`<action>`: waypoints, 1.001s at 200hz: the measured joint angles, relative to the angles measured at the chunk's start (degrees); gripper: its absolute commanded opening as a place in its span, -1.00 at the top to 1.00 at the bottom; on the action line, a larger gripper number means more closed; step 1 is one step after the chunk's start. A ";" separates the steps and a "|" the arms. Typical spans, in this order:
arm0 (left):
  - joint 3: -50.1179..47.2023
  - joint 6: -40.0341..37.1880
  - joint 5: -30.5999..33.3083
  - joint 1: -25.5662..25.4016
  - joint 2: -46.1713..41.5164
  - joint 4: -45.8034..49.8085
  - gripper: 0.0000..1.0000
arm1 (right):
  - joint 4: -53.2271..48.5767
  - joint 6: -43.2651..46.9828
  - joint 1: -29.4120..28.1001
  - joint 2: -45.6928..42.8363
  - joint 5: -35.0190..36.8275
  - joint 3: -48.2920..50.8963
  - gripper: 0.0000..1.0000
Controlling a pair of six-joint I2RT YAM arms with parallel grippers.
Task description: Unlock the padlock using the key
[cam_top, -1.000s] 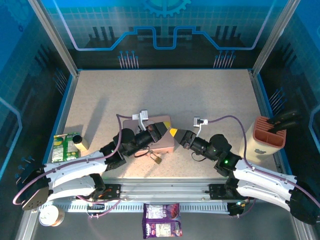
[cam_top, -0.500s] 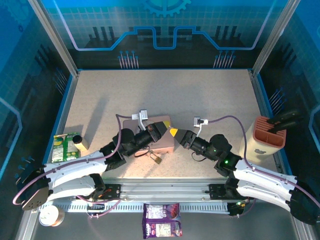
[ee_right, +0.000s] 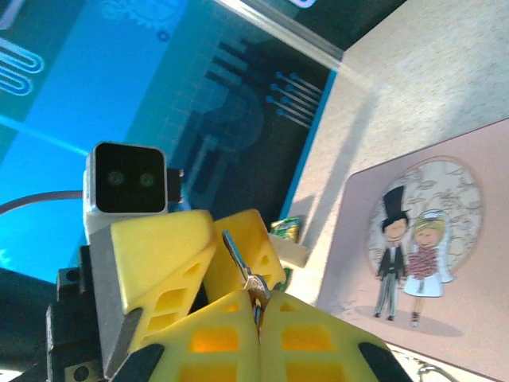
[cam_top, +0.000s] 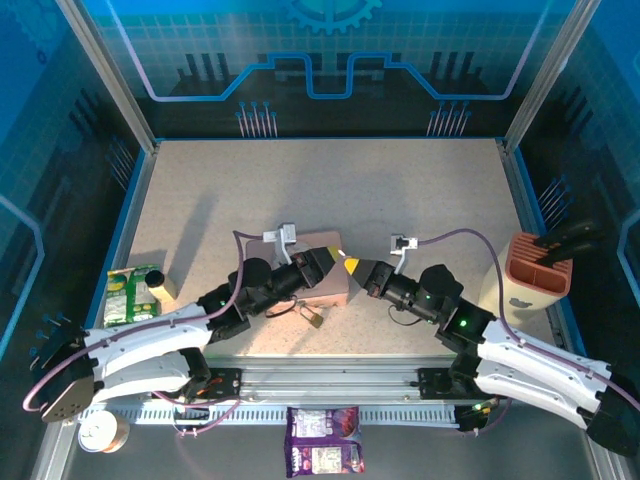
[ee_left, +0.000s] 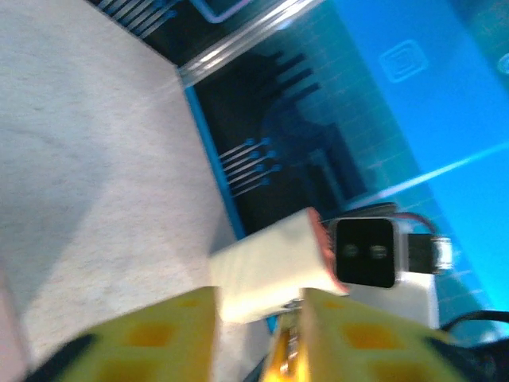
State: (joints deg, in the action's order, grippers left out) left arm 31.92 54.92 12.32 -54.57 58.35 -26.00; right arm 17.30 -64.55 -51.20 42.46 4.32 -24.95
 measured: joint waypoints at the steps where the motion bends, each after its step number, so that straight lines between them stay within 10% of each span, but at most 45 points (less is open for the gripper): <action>1: 0.07 -0.07 0.04 0.04 -0.11 0.39 -0.08 | -0.26 0.13 0.00 -0.07 0.07 -0.09 1.00; 50: 15.23 -6.40 5.79 4.96 -6.49 38.23 -0.71 | -21.38 9.31 -0.02 -1.97 4.74 -9.49 1.00; 112: 28.33 -5.68 7.67 -0.09 1.25 77.79 -0.72 | -37.55 18.38 -0.02 -2.19 9.66 -13.51 1.00; 200: 14.34 10.25 6.99 -12.41 7.15 74.42 -0.72 | -39.23 19.56 -0.02 -3.21 10.12 -12.68 1.00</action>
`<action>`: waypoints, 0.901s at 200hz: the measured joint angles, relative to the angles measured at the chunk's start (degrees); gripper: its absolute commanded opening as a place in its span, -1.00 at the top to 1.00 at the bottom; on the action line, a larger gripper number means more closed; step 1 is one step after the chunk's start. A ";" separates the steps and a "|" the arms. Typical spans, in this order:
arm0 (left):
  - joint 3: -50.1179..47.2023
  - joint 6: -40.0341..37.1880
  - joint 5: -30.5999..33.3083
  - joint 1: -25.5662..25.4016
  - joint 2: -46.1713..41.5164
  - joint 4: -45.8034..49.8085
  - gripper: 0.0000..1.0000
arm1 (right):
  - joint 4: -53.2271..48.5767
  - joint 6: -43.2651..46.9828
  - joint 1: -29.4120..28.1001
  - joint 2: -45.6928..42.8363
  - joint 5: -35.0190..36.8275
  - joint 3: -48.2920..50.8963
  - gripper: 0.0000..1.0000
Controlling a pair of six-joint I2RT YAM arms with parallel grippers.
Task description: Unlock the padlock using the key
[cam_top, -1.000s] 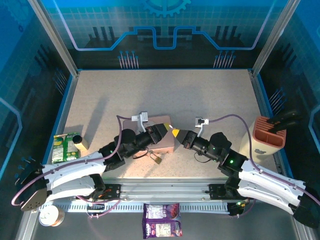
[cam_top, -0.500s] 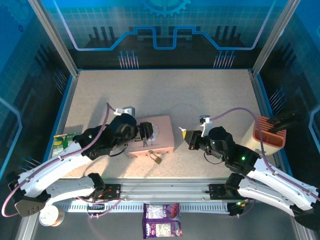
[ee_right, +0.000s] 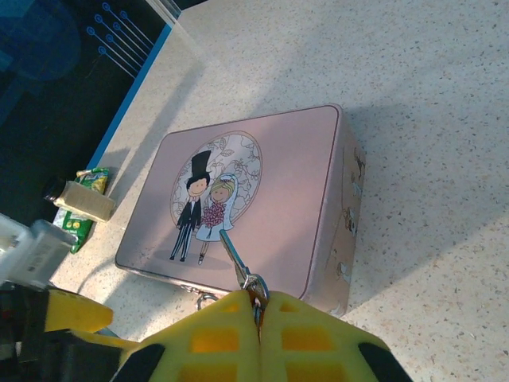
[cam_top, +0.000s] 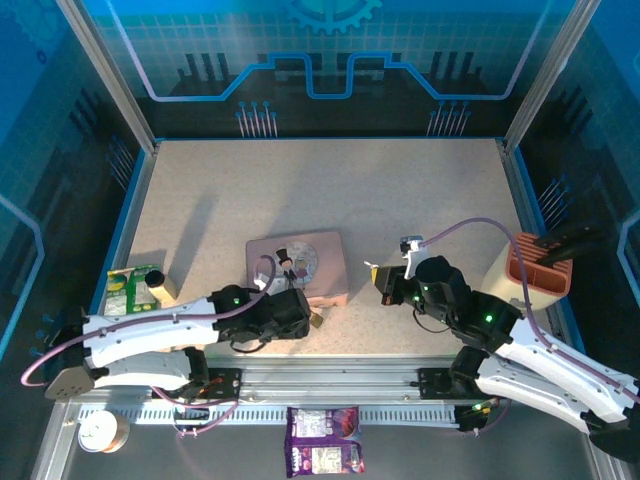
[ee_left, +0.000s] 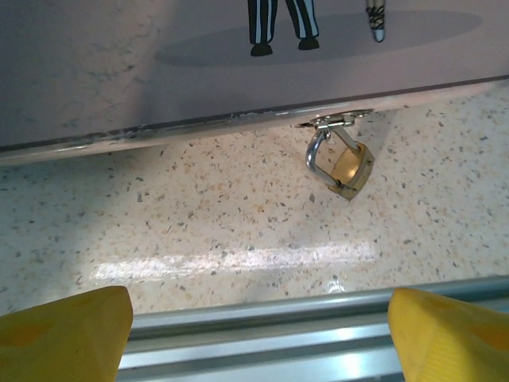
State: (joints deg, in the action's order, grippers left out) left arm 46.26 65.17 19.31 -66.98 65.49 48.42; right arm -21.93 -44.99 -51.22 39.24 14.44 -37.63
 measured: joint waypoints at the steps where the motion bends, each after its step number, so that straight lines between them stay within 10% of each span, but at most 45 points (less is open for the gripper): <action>1: -0.13 0.09 0.00 0.00 0.22 -0.31 -0.72 | 0.07 -0.02 0.00 -0.02 -0.02 0.09 1.00; 180: 6.05 -14.84 3.52 13.92 23.89 -25.66 -0.68 | 1.01 -1.46 -1.01 -0.66 0.15 2.43 1.00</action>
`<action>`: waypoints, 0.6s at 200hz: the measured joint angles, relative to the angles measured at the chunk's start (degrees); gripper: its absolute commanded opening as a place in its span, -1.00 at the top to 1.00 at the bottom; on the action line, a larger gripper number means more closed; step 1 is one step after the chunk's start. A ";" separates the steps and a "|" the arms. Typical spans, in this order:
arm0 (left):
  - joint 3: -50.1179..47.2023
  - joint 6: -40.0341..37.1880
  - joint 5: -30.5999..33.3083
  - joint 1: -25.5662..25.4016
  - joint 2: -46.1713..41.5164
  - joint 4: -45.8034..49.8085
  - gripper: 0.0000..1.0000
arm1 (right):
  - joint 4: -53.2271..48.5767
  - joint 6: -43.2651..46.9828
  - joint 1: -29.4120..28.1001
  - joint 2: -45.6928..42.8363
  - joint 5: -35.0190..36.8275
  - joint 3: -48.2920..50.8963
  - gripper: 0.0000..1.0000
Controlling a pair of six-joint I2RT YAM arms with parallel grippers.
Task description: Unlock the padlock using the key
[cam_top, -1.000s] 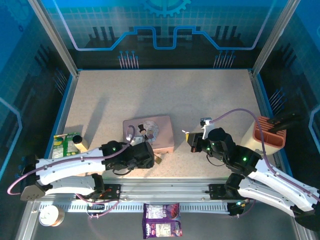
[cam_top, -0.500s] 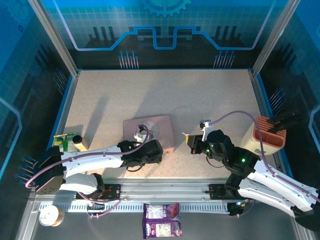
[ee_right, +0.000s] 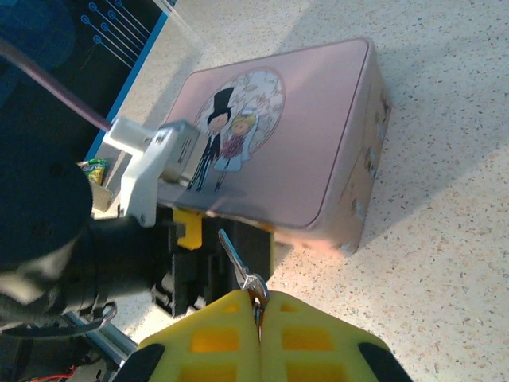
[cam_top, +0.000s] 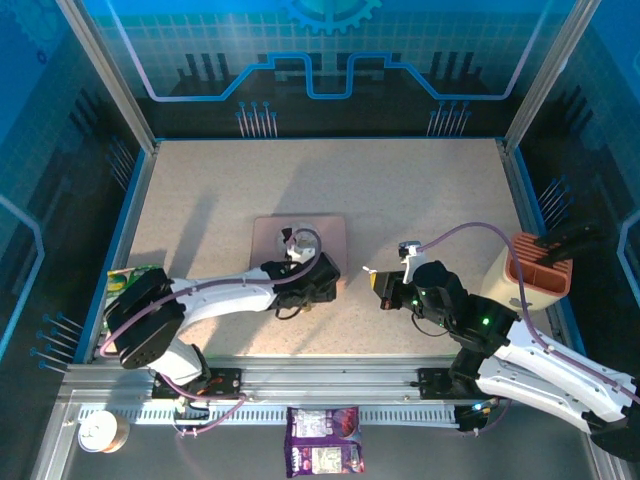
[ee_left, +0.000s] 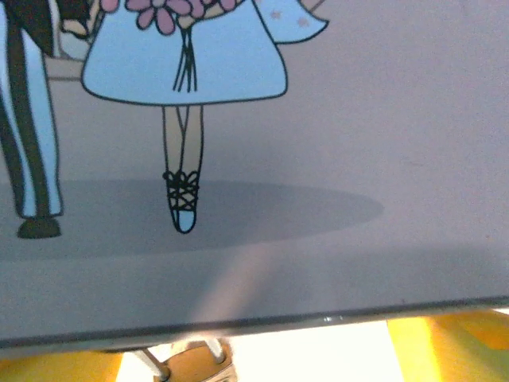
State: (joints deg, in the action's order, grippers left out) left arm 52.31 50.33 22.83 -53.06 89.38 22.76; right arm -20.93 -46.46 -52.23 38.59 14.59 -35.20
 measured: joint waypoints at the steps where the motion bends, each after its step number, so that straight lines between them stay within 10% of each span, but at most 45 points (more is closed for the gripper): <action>1: 0.13 -0.13 -0.02 0.15 0.15 -0.15 -0.68 | 0.00 0.00 0.00 0.00 0.00 0.00 1.00; 120: -14.47 -5.97 -3.19 3.45 -13.94 -9.25 -0.83 | 0.00 0.00 -0.02 2.49 0.39 0.00 1.00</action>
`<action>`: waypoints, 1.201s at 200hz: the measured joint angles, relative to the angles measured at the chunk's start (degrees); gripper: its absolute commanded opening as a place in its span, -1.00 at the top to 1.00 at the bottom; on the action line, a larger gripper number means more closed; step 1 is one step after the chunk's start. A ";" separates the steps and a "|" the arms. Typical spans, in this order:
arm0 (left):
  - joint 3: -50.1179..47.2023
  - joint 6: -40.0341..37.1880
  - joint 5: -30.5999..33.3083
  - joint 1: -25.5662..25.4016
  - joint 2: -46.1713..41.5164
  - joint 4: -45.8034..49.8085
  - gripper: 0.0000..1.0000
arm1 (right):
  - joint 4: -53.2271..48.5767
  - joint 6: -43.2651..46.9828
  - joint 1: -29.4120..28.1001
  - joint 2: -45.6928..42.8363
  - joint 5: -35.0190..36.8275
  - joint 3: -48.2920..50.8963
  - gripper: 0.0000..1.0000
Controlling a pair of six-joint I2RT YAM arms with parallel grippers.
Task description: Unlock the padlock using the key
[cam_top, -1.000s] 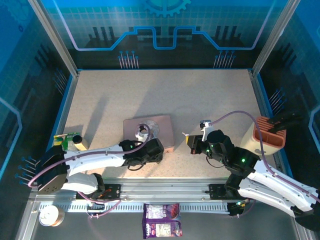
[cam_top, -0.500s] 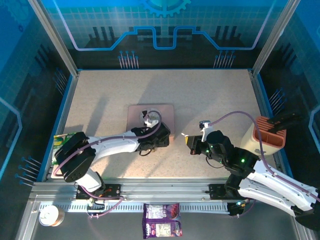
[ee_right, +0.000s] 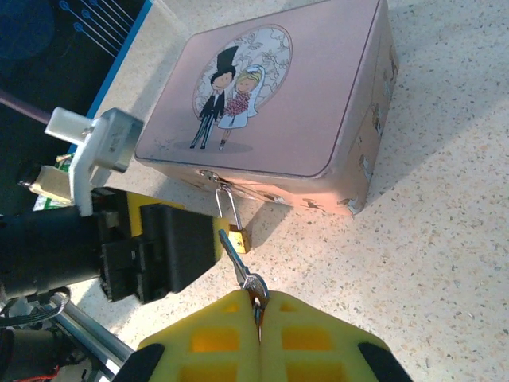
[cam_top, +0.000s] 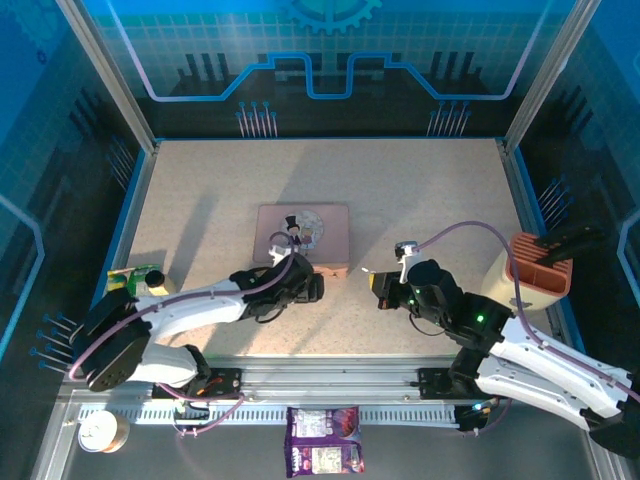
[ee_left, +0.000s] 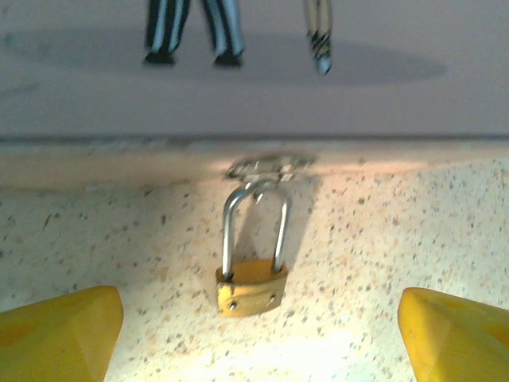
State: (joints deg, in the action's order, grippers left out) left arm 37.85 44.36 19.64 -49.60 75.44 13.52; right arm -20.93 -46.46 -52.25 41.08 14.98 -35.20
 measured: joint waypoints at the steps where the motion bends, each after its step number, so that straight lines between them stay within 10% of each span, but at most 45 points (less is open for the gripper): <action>1: -0.17 0.00 -0.04 0.00 -0.11 -0.13 -0.83 | 0.00 0.00 0.00 0.02 0.00 0.00 1.00; 240: -8.09 -5.33 -7.30 3.39 8.37 -22.36 -0.34 | 4.31 -1.95 -0.70 0.61 -0.96 2.64 1.00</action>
State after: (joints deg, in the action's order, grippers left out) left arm 29.76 39.03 12.34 -46.22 83.81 -8.84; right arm -16.62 -48.40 -52.95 41.69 14.02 -32.56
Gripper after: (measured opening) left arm 0.700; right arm 0.064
